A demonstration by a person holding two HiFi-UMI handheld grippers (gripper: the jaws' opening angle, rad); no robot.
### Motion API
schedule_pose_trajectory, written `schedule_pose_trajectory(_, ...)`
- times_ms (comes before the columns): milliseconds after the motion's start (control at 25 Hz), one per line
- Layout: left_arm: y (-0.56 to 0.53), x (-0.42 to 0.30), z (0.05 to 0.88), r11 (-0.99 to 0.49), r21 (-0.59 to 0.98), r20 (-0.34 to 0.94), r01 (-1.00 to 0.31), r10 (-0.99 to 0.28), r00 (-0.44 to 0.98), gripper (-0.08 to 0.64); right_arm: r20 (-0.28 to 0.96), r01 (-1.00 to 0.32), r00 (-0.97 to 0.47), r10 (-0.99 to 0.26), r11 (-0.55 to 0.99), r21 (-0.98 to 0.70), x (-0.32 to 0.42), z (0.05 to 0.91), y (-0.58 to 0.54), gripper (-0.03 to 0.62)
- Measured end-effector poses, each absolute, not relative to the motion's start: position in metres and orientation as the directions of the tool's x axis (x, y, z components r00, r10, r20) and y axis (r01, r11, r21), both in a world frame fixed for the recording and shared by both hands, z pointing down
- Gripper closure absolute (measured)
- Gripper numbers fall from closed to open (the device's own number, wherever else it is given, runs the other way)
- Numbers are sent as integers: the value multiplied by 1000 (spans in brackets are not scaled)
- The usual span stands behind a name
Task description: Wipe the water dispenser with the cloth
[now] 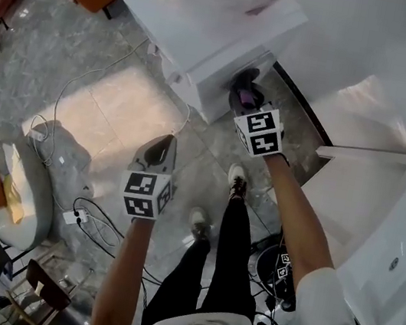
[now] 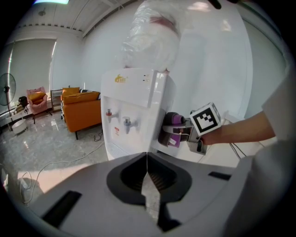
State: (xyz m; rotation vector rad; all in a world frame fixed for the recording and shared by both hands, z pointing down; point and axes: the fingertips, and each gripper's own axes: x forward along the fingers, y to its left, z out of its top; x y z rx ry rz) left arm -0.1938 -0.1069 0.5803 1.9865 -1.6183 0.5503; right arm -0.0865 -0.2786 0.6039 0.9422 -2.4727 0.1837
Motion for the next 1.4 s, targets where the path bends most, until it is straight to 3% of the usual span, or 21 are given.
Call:
schedule_pose_trajectory(400, -82, -190, 593, -145, 192, 597, -971, -768, 232, 545, 497, -474, -747, -442, 878, 69, -139, 607, -203, 505)
schedule_pose_trajectory(560, -84, -179, 613, -124, 210, 616, -970, -754, 229, 545, 457, -409, -816, -355, 912, -20, -145, 615, -178, 505)
schedule_pose_trajectory(720, -101, -166, 635, -109, 223, 625, -969, -747, 228, 545, 426, -502, -799, -424, 861, -85, -119, 630, -202, 505)
schedule_pose_trajectory(960, -116, -149, 668, -108, 222, 670, -969, -705, 232, 545, 485, -765, -605, -631, 630, -134, -40, 685, -286, 505)
schedule_pose_trajectory(1400, -154, -133, 728, -130, 182, 722, -975, -655, 222, 545, 496, -862, -490, -717, 485, -151, 11, 766, -398, 505)
